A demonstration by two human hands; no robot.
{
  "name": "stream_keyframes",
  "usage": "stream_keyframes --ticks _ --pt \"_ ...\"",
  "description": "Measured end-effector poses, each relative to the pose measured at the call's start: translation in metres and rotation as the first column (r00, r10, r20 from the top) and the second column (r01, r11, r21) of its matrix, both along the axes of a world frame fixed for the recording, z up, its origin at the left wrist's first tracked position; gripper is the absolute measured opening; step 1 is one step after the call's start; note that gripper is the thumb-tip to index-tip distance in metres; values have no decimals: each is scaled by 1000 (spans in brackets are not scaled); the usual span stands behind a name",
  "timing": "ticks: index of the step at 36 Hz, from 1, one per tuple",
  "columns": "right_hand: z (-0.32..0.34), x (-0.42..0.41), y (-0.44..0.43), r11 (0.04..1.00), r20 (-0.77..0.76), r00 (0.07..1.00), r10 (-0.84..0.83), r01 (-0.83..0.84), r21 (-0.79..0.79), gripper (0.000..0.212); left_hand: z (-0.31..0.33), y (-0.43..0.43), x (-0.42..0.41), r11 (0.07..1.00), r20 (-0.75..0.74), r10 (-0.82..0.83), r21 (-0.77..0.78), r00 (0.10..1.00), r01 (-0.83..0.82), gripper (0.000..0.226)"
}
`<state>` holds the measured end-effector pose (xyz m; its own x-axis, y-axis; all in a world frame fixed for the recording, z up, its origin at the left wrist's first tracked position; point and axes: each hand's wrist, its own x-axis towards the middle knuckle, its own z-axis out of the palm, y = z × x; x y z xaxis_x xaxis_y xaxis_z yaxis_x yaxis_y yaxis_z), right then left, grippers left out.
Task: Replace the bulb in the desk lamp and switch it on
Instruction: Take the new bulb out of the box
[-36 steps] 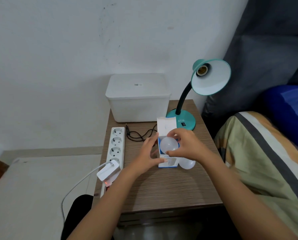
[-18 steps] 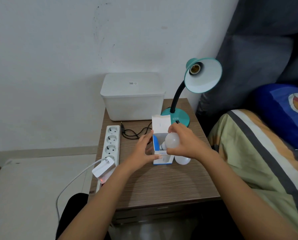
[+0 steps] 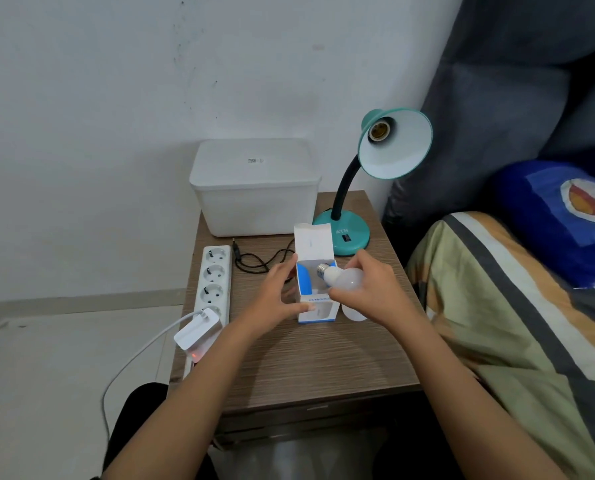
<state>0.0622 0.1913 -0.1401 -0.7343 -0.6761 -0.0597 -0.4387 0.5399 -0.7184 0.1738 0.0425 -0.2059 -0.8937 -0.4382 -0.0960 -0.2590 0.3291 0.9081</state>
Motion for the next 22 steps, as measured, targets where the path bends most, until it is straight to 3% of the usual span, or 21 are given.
stream_keyframes --ticks 12,22 --pt "-6 1 4 994 89 990 -108 106 20 43 3 3 1 1000 -21 2 9 1000 -2 94" --pt "-17 0 4 981 132 977 -170 180 -69 25 -2 0 0 997 -41 3 80 999 1 95"
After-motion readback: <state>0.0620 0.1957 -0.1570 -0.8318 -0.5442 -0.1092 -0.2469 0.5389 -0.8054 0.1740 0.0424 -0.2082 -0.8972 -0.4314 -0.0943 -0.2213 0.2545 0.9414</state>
